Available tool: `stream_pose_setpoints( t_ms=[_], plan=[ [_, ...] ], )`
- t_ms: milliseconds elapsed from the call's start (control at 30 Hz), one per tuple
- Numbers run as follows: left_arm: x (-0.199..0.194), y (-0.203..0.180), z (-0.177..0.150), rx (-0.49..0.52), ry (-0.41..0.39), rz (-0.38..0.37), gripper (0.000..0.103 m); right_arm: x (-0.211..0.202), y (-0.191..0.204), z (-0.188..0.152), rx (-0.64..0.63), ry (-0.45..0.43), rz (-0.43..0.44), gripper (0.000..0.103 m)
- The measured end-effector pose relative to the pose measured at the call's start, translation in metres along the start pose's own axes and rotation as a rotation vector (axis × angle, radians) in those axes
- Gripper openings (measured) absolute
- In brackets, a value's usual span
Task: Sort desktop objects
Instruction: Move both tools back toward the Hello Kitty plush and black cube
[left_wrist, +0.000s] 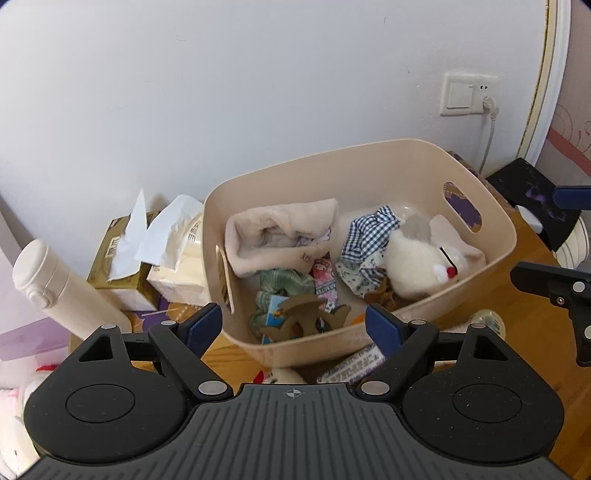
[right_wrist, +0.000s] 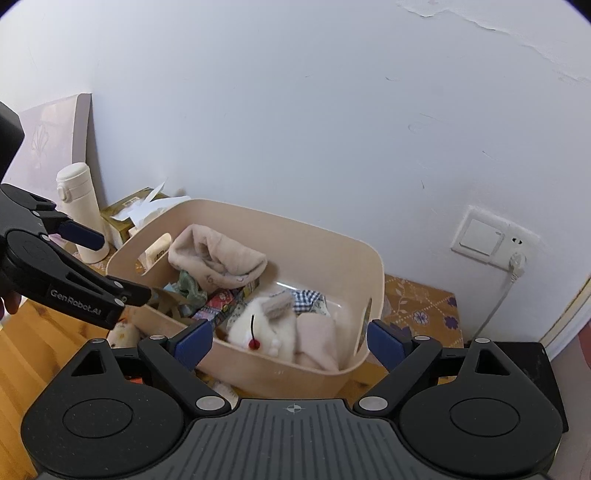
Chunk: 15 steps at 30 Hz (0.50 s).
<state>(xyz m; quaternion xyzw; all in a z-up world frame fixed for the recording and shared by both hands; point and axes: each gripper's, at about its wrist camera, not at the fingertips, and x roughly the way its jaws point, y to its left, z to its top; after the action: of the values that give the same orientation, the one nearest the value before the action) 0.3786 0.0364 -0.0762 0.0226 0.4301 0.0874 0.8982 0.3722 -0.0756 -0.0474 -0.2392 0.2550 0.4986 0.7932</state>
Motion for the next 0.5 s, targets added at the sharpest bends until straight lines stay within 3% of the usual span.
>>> stream_pose_setpoints(
  t_ms=[500],
  plan=[
    [-0.015,0.000,-0.046,-0.003,0.048,-0.031,0.086,-0.020,0.019,-0.034,0.005,0.039,0.007,0.093]
  ],
)
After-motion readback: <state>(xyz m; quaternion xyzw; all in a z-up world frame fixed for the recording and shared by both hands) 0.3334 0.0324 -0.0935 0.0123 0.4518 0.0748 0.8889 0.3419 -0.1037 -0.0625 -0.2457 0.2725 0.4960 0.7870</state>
